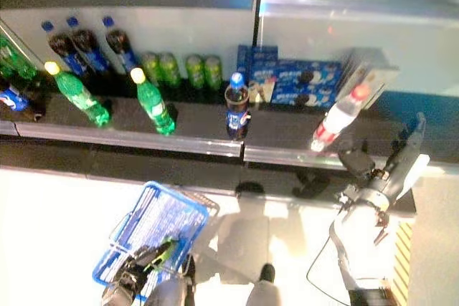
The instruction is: Pick up the drink and place into the basket.
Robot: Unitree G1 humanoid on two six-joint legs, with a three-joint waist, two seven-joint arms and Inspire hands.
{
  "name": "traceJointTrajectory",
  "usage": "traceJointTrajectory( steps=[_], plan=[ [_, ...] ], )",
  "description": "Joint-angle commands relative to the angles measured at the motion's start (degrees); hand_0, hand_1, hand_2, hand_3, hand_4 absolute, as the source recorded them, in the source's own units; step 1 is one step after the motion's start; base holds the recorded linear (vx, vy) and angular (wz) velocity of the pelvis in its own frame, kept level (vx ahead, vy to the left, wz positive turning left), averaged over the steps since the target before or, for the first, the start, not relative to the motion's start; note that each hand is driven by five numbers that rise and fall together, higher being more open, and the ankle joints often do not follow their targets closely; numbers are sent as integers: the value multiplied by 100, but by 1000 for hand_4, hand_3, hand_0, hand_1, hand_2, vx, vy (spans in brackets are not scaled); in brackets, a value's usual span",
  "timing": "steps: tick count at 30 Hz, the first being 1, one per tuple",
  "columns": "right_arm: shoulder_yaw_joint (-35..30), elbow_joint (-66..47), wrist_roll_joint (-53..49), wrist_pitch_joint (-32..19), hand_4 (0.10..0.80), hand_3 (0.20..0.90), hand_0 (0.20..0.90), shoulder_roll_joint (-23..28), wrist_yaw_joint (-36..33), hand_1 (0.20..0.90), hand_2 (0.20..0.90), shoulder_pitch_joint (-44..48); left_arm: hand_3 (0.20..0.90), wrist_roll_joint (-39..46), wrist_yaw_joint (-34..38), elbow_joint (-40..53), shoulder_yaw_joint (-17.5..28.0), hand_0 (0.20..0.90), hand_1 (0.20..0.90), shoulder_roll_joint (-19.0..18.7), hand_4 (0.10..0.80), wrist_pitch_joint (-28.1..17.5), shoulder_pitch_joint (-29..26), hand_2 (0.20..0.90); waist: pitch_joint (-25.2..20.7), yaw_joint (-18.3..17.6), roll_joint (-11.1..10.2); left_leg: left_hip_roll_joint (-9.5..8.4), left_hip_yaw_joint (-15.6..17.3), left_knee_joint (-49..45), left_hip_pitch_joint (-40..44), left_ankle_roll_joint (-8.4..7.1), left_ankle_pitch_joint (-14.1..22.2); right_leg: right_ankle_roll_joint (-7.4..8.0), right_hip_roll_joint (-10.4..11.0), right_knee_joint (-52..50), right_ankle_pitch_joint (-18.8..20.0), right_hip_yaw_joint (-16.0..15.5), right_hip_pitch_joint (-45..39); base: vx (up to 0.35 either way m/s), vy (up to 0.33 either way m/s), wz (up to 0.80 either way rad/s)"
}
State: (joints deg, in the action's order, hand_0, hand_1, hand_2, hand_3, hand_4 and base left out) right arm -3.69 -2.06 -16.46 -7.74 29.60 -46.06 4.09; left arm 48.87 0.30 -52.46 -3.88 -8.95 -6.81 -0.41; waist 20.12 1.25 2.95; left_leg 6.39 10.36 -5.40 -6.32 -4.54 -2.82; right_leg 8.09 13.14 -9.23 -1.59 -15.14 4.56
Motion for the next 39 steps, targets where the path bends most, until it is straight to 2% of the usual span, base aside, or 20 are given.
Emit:
traceJointTrajectory(
  steps=[1, 9, 15, 23, 33, 39],
  plan=[
    [-115, -480, 240, -509, 800, 900, 900, 544, -401, 900, 900, 740, 200, 233, -31, 133, -165, 300, 300, -378, 100, -352, 282, 300, 67, 161, -129, -332, -262, -885, -166, 258, 697, -290, -123, -809, -149, -215, 501, -147, -9, -7],
    [219, -378, 311, -303, 800, 900, 900, 810, -684, 900, 900, 1909, 200, 669, 59, 507, -430, 300, 300, -385, 100, -594, -68, 300, 739, 201, -21, -373, -260, -1220, -913, 282, 591, -380, -134, -1133, -143, -143, 1179, -136, 7, -6],
    [303, -361, 294, -211, 800, 900, 900, 889, -681, 900, 900, 2308, 200, 775, 116, 652, -426, 300, 300, -362, 100, -656, -159, 300, 952, 190, 28, -327, -195, -1266, -1132, 258, 496, -413, -164, -1208, -134, -90, 1406, -48, 16, -4],
    [371, 252, -8, -158, 800, 900, 900, 1131, -820, 900, 900, 3050, 200, 775, 153, 756, -389, 300, 300, -431, 100, -530, -211, 300, 967, 293, 33, -271, -160, -1387, -1231, 236, 489, -449, -148, -1247, -158, -125, 1445, 21, -16, -6],
    [507, 1069, -320, -86, 800, 900, 900, 1421, -917, 900, 900, 3887, 200, 809, 61, 812, -588, 300, 300, -503, 100, -528, -189, 300, 967, 435, 135, -318, -212, -1526, -1358, 274, 533, -512, -126, -1350, -199, -142, 1533, 10, -4, 0],
    [645, 1519, -425, -67, 800, 900, 900, 1651, -709, 900, 900, 4350, 200, 918, 42, 860, -623, 300, 300, -575, 100, -440, -185, 300, 967, 508, 189, -348, -221, -1586, -1438, 282, 539, -526, -84, -1424, -225, -157, 1594, 0, 0, 0]
  ],
)
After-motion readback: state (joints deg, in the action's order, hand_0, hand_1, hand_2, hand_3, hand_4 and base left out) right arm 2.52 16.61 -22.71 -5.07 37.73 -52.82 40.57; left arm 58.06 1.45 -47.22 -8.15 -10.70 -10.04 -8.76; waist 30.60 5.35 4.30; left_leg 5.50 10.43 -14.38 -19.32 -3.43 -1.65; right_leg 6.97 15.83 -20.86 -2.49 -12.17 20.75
